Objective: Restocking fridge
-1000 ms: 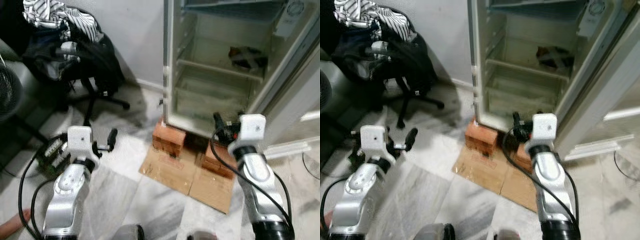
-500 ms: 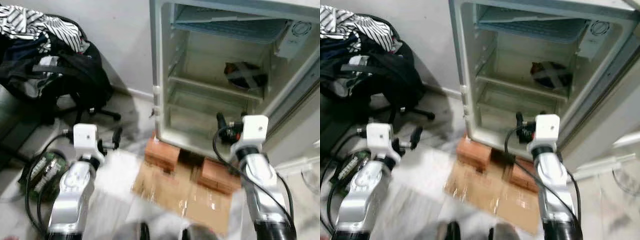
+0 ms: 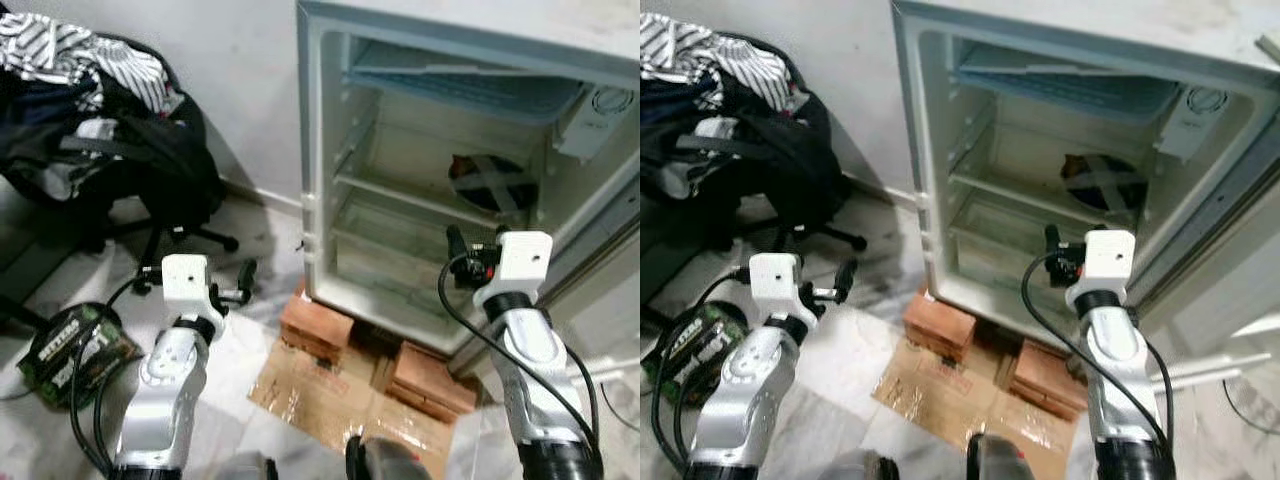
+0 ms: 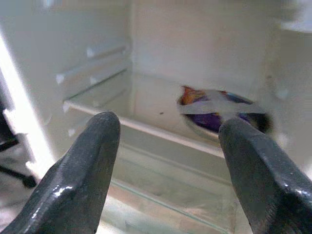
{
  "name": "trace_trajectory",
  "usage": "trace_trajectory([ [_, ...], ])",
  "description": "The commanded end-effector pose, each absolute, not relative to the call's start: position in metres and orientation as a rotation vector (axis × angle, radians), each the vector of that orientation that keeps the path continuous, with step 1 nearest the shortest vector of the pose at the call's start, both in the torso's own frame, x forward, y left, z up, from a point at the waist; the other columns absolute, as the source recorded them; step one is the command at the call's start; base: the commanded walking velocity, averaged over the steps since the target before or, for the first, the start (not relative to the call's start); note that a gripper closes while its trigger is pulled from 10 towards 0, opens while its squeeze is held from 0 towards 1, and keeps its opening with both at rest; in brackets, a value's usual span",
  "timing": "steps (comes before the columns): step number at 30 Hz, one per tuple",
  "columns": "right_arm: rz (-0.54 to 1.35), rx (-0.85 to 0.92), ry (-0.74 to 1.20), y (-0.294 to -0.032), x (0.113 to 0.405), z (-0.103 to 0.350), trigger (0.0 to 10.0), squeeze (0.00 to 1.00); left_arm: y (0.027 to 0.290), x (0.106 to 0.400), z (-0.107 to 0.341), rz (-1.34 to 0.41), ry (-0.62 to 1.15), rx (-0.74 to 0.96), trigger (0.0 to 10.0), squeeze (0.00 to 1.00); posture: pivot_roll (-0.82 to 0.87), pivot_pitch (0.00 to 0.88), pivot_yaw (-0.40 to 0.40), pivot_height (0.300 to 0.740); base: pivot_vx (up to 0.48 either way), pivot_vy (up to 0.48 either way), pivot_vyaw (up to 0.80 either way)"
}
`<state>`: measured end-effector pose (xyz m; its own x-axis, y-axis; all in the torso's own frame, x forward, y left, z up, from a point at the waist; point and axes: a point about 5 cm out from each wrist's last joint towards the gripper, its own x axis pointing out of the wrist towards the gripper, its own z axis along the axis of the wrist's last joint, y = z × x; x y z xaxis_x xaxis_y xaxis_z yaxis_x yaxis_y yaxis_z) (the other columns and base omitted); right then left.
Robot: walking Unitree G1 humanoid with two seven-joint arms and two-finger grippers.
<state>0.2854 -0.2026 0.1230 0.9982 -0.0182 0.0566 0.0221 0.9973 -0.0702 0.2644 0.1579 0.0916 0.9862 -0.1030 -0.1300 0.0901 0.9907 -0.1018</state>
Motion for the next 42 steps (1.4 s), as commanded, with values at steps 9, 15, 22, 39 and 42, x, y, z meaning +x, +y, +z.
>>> trace_trajectory([
  [9, -0.025, -0.077, -0.036, -0.205, 0.2845, 0.1177, 10.0, 0.0, 0.1577, 0.2655, 0.093, -0.088, 0.134, -0.067, 10.0, 0.0, -0.01, 0.121, 0.044, 0.74, -0.078, 0.0, -0.09],
  [15, -0.029, -0.079, -0.035, -0.206, 0.2842, 0.1171, 10.0, 0.0, 0.1574, 0.2658, 0.0925, -0.091, 0.135, -0.073, 10.0, 0.0, -0.01, 0.12, 0.043, 0.74, -0.319, 0.0, 0.0],
  [22, -0.04, -0.085, -0.031, -0.2085, 0.2832, 0.1157, 10.0, 0.0, 0.1579, 0.266, 0.0928, -0.094, 0.134, -0.067, 10.0, 0.0, -0.01, 0.121, 0.047, 0.74, -0.284, 0.0, 0.0],
  [39, -0.05, -0.085, -0.025, -0.21, 0.2831, 0.1152, 10.0, 0.0, 0.157, 0.2665, 0.0926, -0.098, 0.137, -0.063, 10.0, 0.0, -0.01, 0.124, 0.047, 0.74, -0.057, 0.0, -0.17],
  [42, -0.051, -0.087, -0.03, -0.2103, 0.2831, 0.1158, 10.0, 0.0, 0.1572, 0.267, 0.0927, -0.099, 0.135, -0.06, 10.0, 0.0, -0.02, 0.124, 0.048, 0.74, 0.0, 0.0, -0.53],
])
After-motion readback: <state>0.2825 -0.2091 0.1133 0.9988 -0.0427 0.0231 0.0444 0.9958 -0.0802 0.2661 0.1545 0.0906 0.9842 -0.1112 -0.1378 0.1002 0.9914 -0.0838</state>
